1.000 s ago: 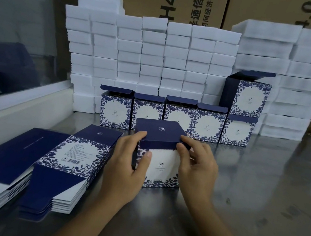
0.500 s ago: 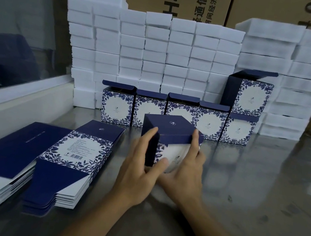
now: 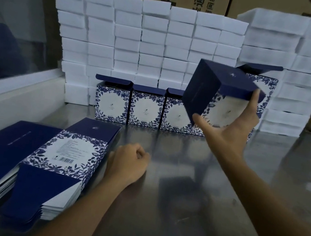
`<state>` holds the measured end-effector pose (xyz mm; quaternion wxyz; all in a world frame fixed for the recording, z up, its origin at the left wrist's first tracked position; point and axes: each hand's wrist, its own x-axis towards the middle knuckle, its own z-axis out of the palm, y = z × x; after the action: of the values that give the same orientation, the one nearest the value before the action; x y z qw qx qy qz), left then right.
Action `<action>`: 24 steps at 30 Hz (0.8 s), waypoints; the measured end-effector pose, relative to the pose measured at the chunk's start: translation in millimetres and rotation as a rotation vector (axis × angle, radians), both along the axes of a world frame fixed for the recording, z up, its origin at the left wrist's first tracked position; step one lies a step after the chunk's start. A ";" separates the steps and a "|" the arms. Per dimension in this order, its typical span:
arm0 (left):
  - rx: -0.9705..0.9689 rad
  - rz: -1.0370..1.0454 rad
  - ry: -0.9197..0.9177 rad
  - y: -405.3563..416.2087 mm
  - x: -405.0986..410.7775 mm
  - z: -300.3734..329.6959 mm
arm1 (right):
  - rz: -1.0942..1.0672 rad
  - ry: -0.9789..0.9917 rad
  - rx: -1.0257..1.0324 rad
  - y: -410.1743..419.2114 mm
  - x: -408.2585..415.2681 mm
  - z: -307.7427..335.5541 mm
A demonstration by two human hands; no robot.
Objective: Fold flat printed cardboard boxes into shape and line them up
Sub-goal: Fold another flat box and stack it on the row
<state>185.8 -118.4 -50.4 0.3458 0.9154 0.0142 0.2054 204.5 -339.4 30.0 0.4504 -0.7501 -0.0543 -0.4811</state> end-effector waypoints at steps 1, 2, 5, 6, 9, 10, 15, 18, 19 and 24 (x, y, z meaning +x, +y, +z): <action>0.009 0.020 0.015 -0.8 4.5 -0.4 | -0.023 -0.016 0.004 -3.4 7.4 6.5; 0.018 0.037 0.027 -1.4 8.7 -0.6 | -0.049 -0.025 0.002 -7.3 14.7 11.9; 0.028 0.061 0.031 -4.0 19.4 -0.7 | -0.133 -0.035 -0.020 -21.4 36.6 23.1; 0.020 0.067 0.030 -5.1 22.5 0.2 | -0.156 -0.040 -0.023 -26.0 43.7 25.4; 0.002 0.079 0.037 -5.5 30.7 3.4 | -0.206 -0.027 -0.051 -35.7 64.9 29.6; -0.005 0.080 0.044 -5.8 33.0 4.0 | -0.222 -0.012 -0.067 -37.6 71.9 30.6; -0.010 0.098 0.059 -9.3 40.9 9.0 | -0.323 0.117 -0.111 -40.5 100.8 29.7; -0.010 0.105 0.072 -9.9 43.6 9.1 | -0.338 0.239 -0.102 -38.8 113.4 23.8; -0.009 0.110 0.074 -9.6 43.7 8.7 | -0.343 0.271 -0.120 -37.7 116.8 22.4; -0.001 0.109 0.077 -10.7 43.7 10.0 | -0.393 0.560 -0.297 -34.9 127.1 14.4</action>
<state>229.5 -129.0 -40.3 0.3339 0.9203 0.0775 0.1887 331.6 -374.3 44.4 0.2332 -0.9060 0.1469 -0.3213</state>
